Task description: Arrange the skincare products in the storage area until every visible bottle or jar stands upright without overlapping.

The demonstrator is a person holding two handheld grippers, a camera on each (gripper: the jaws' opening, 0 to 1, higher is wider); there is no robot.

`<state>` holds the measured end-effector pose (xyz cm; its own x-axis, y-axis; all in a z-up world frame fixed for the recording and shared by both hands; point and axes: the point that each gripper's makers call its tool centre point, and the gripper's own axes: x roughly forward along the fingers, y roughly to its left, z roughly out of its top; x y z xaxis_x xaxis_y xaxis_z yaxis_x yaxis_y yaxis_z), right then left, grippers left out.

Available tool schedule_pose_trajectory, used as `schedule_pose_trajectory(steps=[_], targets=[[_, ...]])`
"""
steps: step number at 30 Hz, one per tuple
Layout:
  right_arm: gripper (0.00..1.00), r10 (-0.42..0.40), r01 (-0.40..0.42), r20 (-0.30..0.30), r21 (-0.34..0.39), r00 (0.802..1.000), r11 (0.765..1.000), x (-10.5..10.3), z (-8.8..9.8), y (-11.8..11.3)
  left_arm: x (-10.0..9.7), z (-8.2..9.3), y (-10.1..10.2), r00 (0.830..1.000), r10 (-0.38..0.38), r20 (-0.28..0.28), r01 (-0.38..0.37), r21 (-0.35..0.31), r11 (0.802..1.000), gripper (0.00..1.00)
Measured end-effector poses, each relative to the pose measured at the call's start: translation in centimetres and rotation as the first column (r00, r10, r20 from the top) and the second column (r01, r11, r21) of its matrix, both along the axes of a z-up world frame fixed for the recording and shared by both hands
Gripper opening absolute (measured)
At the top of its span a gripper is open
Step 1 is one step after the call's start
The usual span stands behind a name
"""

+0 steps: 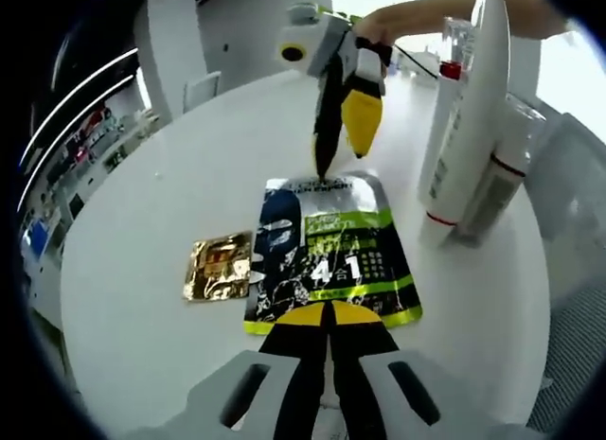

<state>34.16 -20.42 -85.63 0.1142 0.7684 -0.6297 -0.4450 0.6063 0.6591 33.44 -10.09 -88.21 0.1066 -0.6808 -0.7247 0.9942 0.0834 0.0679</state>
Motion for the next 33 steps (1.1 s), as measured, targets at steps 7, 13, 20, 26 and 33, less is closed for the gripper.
schedule_pose_trajectory(steps=[7, 13, 20, 26, 33], targets=[[0.54, -0.049, 0.028, -0.154, -0.134, 0.987, 0.991, -3.1, -0.3, -2.4, 0.0, 0.0, 0.0, 1.000, 0.006, 0.018, -0.006, 0.023, 1.000, 0.00], [0.51, -0.215, 0.222, -0.279, -0.007, 0.936, 0.975, -3.5, -0.2, -0.1, 0.0, 0.0, 0.1, 1.000, 0.011, 0.008, -0.011, 0.017, 1.000, 0.00], [0.51, -0.336, 0.401, -0.333, 0.150, 0.881, 0.904, -3.0, 1.5, -1.2, 0.0, -0.1, 0.1, 1.000, 0.010, 0.009, -0.010, 0.019, 1.000, 0.00], [0.45, -0.333, 0.447, -0.373, 0.277, 0.866, 0.851, -2.5, 0.8, -2.3, 0.0, -0.1, 0.1, 1.000, 0.014, 0.008, -0.014, 0.014, 1.000, 0.00], [0.28, -0.272, 0.372, -0.318, 0.317, 0.908, 0.873, -1.7, -1.0, -1.8, 0.0, -0.1, 0.1, 1.000, 0.016, 0.000, -0.016, 0.009, 1.000, 0.00]])
